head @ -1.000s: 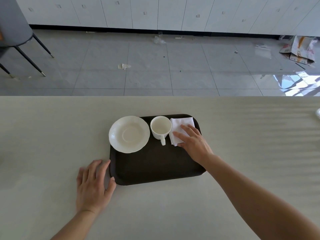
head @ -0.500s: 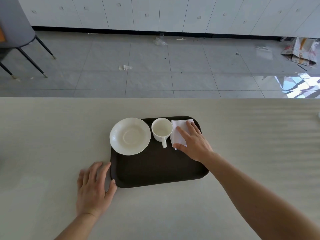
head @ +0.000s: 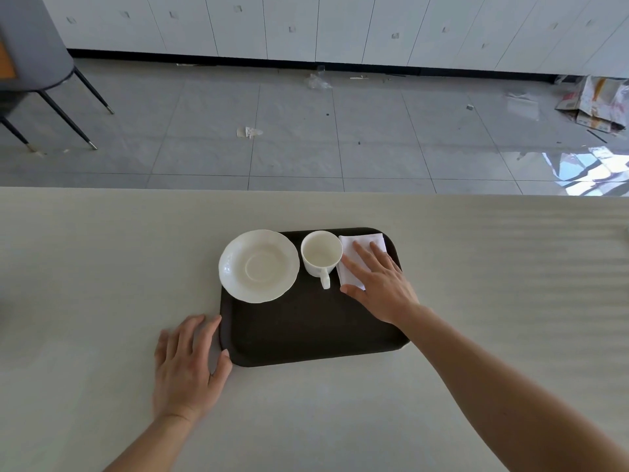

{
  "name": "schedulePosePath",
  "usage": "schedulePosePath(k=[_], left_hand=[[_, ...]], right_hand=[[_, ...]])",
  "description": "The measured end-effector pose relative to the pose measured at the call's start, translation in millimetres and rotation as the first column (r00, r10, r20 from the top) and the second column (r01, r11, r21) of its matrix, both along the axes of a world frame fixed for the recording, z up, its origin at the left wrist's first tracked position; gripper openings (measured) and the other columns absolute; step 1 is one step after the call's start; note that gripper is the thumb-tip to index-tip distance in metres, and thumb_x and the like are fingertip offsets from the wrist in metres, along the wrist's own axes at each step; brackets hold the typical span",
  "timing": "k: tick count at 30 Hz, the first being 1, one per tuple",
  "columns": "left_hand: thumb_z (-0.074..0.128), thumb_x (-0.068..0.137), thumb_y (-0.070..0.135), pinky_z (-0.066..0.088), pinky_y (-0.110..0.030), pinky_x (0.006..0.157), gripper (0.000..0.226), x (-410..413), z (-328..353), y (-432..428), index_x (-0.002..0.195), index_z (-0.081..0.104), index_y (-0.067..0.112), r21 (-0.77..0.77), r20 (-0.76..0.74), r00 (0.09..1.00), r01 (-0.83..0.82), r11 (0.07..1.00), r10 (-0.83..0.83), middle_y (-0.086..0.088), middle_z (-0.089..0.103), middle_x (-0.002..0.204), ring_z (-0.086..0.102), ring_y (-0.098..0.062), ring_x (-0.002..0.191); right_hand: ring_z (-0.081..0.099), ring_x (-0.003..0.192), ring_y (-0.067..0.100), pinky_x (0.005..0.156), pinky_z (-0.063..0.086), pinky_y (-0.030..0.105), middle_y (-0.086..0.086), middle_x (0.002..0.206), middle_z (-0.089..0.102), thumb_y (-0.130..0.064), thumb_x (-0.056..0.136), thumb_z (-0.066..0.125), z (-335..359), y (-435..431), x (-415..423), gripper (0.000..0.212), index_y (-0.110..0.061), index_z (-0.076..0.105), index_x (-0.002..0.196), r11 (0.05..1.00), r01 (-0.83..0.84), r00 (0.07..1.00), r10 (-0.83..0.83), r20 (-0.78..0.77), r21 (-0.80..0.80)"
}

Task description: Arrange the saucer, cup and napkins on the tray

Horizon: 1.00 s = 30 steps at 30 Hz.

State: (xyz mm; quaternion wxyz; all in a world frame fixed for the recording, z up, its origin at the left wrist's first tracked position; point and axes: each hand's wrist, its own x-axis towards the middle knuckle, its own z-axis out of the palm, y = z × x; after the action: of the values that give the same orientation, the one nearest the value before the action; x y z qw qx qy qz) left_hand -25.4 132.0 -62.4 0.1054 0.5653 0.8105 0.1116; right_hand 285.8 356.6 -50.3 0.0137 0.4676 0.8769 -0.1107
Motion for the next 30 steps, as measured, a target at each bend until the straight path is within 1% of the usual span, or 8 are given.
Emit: schedulePosePath(k=[3, 5, 7, 10, 12, 20, 25, 30], left_hand=[[0.04, 0.082, 0.047, 0.025, -0.054, 0.116, 0.06, 1.4, 1.2, 0.2, 0.135, 0.052, 0.021, 0.002, -0.001, 1.0, -0.002, 1.0, 0.002, -0.01, 0.051, 0.136, 0.046, -0.031, 0.125], [0.04, 0.082, 0.047, 0.025, -0.055, 0.116, 0.06, 1.7, 1.6, 0.2, 0.134, 0.053, 0.02, 0.003, -0.002, 1.0, -0.002, 1.0, 0.002, -0.01, 0.052, 0.136, 0.046, -0.031, 0.126], [0.04, 0.082, 0.047, 0.024, -0.054, 0.116, 0.06, 1.9, 1.4, 0.2, 0.134, 0.053, 0.02, 0.003, 0.001, 1.0, -0.005, 1.0, 0.005, -0.01, 0.052, 0.136, 0.046, -0.032, 0.126], [0.04, 0.082, 0.047, 0.025, -0.055, 0.116, 0.06, 2.0, 1.2, 0.2, 0.134, 0.053, 0.02, -0.003, 0.003, 1.0, -0.009, 1.0, 0.009, -0.01, 0.052, 0.135, 0.048, -0.034, 0.124], [0.04, 0.082, 0.047, 0.026, -0.056, 0.115, 0.06, 2.1, 1.4, 0.3, 0.134, 0.053, 0.02, -0.001, 0.006, 1.0, -0.011, 1.0, 0.011, -0.01, 0.052, 0.134, 0.049, -0.034, 0.123], [0.041, 0.081, 0.047, 0.027, -0.056, 0.114, 0.059, 1.9, 1.0, -0.3, 0.133, 0.052, 0.021, 0.028, 0.003, 1.0, -0.004, 1.0, 0.004, -0.007, 0.052, 0.134, 0.05, -0.033, 0.122], [0.04, 0.082, 0.047, 0.026, -0.055, 0.115, 0.059, 3.2, 3.1, -1.1, 0.133, 0.052, 0.021, 0.023, 0.015, 1.0, -0.014, 1.0, 0.013, -0.007, 0.052, 0.134, 0.049, -0.032, 0.122], [0.038, 0.083, 0.05, 0.023, -0.054, 0.117, 0.061, 4.8, 8.1, -1.8, 0.135, 0.052, 0.021, -0.003, 0.039, 0.999, -0.023, 1.0, 0.023, -0.007, 0.052, 0.137, 0.048, -0.032, 0.126]], right_hand=[[-0.006, 0.155, 0.029, 0.124, 0.007, 0.046, -0.002, 0.17, 0.006, -0.068, 0.095, 0.033, -0.8, 3.5, -3.5, 0.071, -0.041, 0.012, 0.157, 1.0, -0.004, 1.0, 0.004, 0.027, 0.003], [-0.006, 0.155, 0.029, 0.124, 0.008, 0.047, -0.001, 0.17, 0.006, -0.068, 0.095, 0.035, 0.6, 3.5, -4.0, 0.072, -0.04, 0.013, 0.158, 1.0, -0.003, 1.0, 0.003, 0.022, 0.004], [-0.003, 0.155, 0.029, 0.124, 0.011, 0.048, 0.001, 0.169, 0.009, -0.067, 0.094, 0.04, 2.6, 0.6, -2.7, 0.074, -0.037, 0.016, 0.158, 1.0, 0.017, 1.0, -0.017, -0.01, -0.005], [0.003, 0.155, 0.027, 0.123, 0.014, 0.045, 0.001, 0.169, 0.014, -0.064, 0.091, 0.053, 5.4, -7.7, 3.6, 0.08, -0.031, 0.023, 0.158, 0.998, 0.063, 0.995, -0.065, -0.081, -0.021], [0.005, 0.155, 0.025, 0.123, 0.016, 0.044, 0.0, 0.168, 0.017, -0.061, 0.091, 0.057, 6.7, -13.7, 9.5, 0.081, -0.028, 0.025, 0.158, 0.997, 0.076, 0.993, -0.077, -0.091, -0.02], [0.006, 0.155, 0.022, 0.124, 0.019, 0.042, -0.003, 0.167, 0.019, -0.058, 0.094, 0.054, 11.0, -25.1, 15.4, 0.074, -0.028, 0.027, 0.157, 0.991, 0.123, 0.989, -0.126, -0.076, -0.048], [0.017, 0.153, 0.023, 0.12, 0.028, 0.042, -0.001, 0.164, 0.029, -0.054, 0.095, 0.055, 15.8, -32.0, 14.7, 0.067, -0.025, 0.036, 0.153, 0.987, 0.155, 0.985, -0.157, -0.073, -0.035], [0.031, 0.146, 0.024, 0.11, 0.041, 0.041, 0.001, 0.157, 0.04, -0.049, 0.096, 0.058, 21.8, -40.5, 16.0, 0.061, -0.024, 0.042, 0.148, 0.99, 0.139, 0.988, -0.139, -0.073, -0.009]])
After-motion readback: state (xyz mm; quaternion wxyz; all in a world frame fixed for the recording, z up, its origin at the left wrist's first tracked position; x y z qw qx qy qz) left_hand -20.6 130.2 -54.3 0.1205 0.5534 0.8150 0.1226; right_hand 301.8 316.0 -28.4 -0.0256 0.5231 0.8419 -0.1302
